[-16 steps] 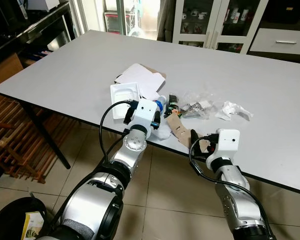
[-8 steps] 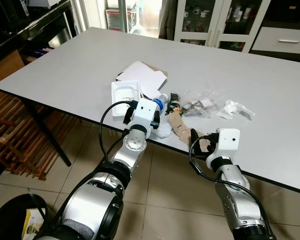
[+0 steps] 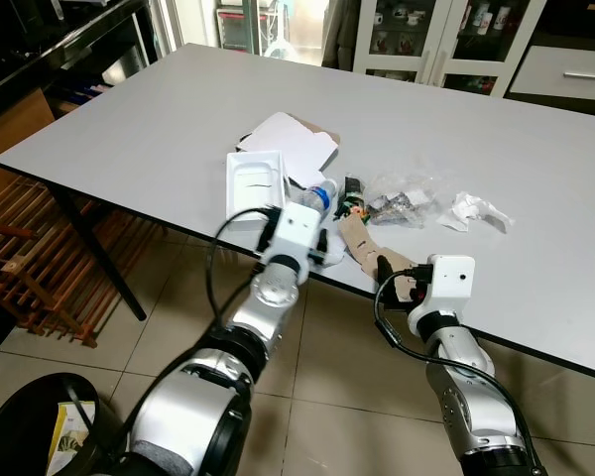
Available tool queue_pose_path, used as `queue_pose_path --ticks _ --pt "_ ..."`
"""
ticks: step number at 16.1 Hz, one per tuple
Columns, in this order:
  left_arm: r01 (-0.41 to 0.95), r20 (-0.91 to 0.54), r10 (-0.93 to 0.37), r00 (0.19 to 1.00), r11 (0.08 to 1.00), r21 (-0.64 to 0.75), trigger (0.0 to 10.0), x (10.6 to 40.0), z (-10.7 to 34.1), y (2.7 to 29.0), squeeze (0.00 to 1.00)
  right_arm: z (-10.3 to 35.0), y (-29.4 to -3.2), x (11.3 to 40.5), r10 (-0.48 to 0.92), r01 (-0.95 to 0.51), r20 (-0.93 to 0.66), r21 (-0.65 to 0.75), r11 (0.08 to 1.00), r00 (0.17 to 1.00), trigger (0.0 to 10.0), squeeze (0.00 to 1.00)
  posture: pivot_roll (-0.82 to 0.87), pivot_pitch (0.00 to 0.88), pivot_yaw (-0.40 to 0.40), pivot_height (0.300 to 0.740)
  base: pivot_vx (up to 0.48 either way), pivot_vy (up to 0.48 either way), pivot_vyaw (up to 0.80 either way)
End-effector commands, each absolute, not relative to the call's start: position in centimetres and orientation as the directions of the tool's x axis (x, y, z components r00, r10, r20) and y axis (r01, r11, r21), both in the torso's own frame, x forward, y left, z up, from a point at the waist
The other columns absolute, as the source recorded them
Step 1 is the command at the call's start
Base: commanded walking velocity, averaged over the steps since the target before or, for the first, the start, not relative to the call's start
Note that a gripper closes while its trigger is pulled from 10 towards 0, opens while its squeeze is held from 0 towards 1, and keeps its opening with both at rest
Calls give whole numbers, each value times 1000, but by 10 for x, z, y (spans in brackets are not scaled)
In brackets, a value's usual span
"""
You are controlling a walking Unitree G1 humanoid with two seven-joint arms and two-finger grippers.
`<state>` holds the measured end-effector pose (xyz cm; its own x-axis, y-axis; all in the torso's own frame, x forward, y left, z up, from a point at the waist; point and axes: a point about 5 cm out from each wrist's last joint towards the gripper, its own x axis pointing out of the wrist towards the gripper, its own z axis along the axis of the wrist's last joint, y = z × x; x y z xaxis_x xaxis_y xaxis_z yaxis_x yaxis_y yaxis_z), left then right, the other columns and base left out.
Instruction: Picking trash to rubbish bin
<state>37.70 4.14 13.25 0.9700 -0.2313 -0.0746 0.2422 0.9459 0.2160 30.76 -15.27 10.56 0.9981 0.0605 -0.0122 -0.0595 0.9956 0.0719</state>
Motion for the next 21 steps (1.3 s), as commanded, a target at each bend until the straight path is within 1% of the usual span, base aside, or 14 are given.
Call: queue_pose_path --ticks 1,4,8,15,21 --pt "261 -88 -247 965 940 218 10000 375 127 41 0 106 -153 306 58 -57 -17 72 996 998 10000 0 -156 106 49 740 0 0 0" --pt "266 -74 -256 964 940 211 10000 374 129 39 0 106 -153 305 56 -55 -18 73 996 998 10000 0 -154 109 48 740 0 0 0" --pt "240 -42 -237 971 945 223 10000 377 134 43 0 106 -152 306 56 -54 -19 75 996 998 10000 0 -151 110 48 740 0 0 0" --pt "262 -55 -256 965 938 228 10000 374 131 38 0 105 -152 303 53 -51 -23 77 996 998 10000 0 -158 118 50 740 0 0 0" --pt "274 -81 -262 962 931 240 10000 374 131 32 0 102 -151 294 54 -51 -32 80 995 998 10000 0 -175 149 49 740 0 0 0"
